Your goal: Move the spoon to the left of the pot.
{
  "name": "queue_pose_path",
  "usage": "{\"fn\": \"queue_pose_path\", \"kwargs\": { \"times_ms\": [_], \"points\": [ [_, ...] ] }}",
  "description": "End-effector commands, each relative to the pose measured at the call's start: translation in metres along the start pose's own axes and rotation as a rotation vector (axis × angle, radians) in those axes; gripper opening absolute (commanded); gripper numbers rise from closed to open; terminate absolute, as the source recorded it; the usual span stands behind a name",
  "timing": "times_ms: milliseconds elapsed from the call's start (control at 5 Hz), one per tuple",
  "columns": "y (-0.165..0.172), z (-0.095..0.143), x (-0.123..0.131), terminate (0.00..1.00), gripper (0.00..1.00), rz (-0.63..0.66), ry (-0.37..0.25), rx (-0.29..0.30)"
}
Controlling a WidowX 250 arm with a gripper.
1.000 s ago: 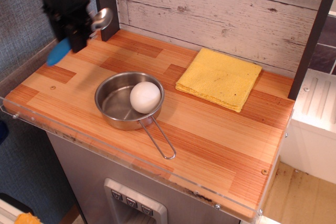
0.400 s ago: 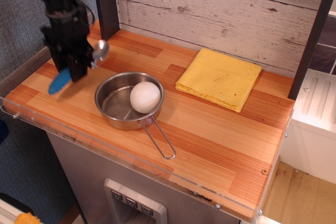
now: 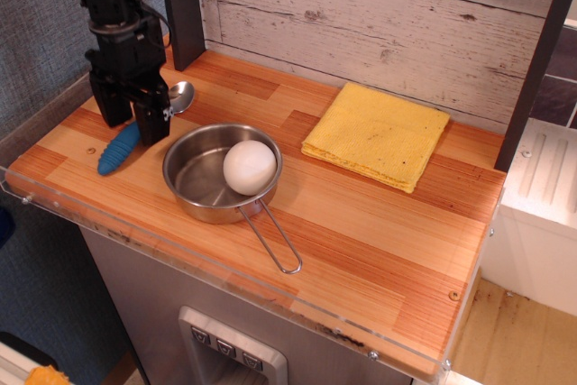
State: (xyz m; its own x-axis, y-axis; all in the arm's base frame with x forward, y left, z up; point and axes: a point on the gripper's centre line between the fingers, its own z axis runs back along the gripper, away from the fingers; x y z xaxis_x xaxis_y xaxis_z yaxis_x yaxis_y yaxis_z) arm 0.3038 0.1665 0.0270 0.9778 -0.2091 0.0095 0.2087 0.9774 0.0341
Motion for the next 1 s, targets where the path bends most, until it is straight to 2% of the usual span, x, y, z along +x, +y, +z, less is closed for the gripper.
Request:
{"fn": "queue_pose_path", "kwargs": {
  "times_ms": [0, 200, 400, 600, 800],
  "points": [
    [-0.014, 0.088, -0.005, 0.0, 1.0, 0.085, -0.129, 0.139],
    [-0.021, 0.088, -0.003, 0.0, 1.0, 0.181, -0.087, 0.1],
    [-0.026, 0.08, 0.0, 0.0, 1.0, 0.204, -0.061, 0.048],
    [-0.026, 0.08, 0.0, 0.0, 1.0, 0.204, -0.061, 0.048],
    [-0.026, 0.08, 0.0, 1.0, 1.0, 0.204, -0.061, 0.048]
  ]
}}
